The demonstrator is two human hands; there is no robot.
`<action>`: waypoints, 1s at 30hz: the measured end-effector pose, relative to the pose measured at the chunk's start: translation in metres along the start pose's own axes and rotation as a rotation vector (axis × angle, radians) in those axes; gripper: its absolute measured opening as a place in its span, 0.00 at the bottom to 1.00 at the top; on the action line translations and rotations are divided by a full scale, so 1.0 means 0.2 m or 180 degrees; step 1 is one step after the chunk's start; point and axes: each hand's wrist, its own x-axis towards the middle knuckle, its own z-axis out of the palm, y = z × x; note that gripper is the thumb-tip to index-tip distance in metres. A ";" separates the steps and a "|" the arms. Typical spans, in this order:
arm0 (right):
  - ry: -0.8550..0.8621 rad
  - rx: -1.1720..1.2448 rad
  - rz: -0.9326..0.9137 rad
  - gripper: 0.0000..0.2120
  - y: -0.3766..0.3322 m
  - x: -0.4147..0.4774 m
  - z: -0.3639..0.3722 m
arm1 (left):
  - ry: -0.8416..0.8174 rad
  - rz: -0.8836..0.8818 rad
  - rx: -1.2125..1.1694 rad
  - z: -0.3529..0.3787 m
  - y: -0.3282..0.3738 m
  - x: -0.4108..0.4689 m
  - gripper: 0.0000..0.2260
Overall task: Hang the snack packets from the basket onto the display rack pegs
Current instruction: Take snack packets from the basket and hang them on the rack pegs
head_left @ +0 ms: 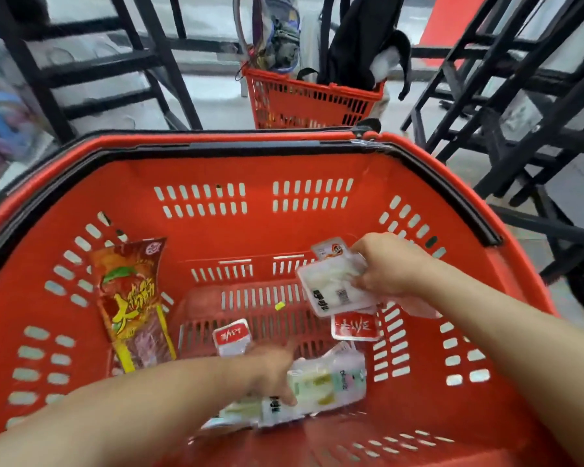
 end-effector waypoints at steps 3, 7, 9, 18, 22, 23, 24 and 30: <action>-0.0007 0.0147 0.0033 0.26 0.01 0.00 -0.02 | -0.0143 -0.0014 -0.0362 -0.07 0.03 -0.07 0.23; 0.0290 0.0552 0.0068 0.11 0.04 0.00 -0.07 | 0.0362 -0.0060 -0.1016 -0.32 -0.06 -0.19 0.09; 0.0395 0.0896 0.0082 0.06 0.05 0.00 -0.10 | 0.0644 -0.0131 -0.1040 -0.49 -0.13 -0.28 0.09; 0.0907 0.2377 -0.0128 0.12 0.00 -0.09 -0.22 | 0.2073 -0.0344 -0.0268 -0.83 -0.21 -0.80 0.07; 0.1268 0.1827 -0.0200 0.31 0.00 -0.09 -0.21 | 0.2371 -0.0629 -0.0408 -0.81 -0.28 -0.98 0.11; 0.1324 0.1688 -0.0226 0.35 0.00 -0.10 -0.22 | 0.2471 -0.0613 -0.0638 -0.80 -0.31 -1.02 0.11; 0.1367 0.1571 -0.0287 0.37 0.00 -0.11 -0.22 | 0.2609 -0.0556 -0.0952 -0.79 -0.34 -1.06 0.10; 0.1272 0.1299 -0.0905 0.23 -0.11 -0.15 -0.24 | 0.3269 0.0428 -0.3339 -0.73 -0.31 -1.15 0.08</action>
